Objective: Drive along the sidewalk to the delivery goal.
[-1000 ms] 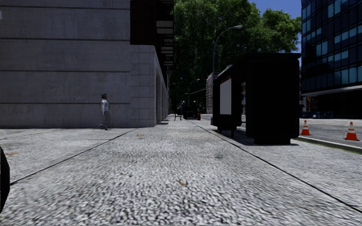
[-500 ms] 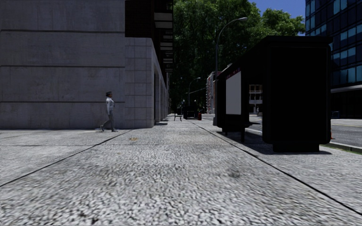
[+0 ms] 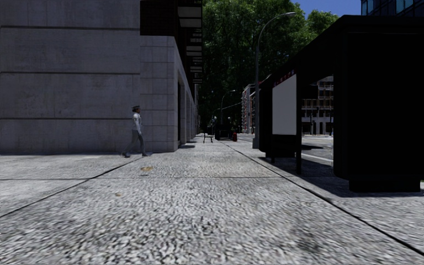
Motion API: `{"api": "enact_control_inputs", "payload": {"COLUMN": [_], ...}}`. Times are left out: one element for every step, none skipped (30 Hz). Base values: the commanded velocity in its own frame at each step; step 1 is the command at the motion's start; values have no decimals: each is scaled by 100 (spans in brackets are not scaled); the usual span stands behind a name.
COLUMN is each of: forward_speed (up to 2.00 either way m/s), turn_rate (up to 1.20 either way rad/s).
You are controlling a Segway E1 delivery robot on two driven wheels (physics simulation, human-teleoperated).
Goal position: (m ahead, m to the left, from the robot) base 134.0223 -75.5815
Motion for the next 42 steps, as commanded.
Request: {"api": "enact_control_inputs", "payload": {"forward_speed": [160, 160, 160, 160, 160, 160, 160, 162, 166, 166, 174, 200, 200, 200, 200, 200, 200, 200, 200, 200, 200, 200, 200, 200, 200, 200, 200, 200, 200, 200, 200, 199, 199, 187, 179, 175, 174, 173, 173, 173, 173, 173], "turn_rate": [0, 0, 0, 0, 0, 0, 0, 0, 0, 0, 0, 0, 0, 0, 0, 0, 0, 0, 0, 0, 0, 0, 0, 0, 0, 0, 0, 0, 0, 0, 0, 0, 0, 0, 0, 0, 0, 0, 0, 0, 0, 0]}}
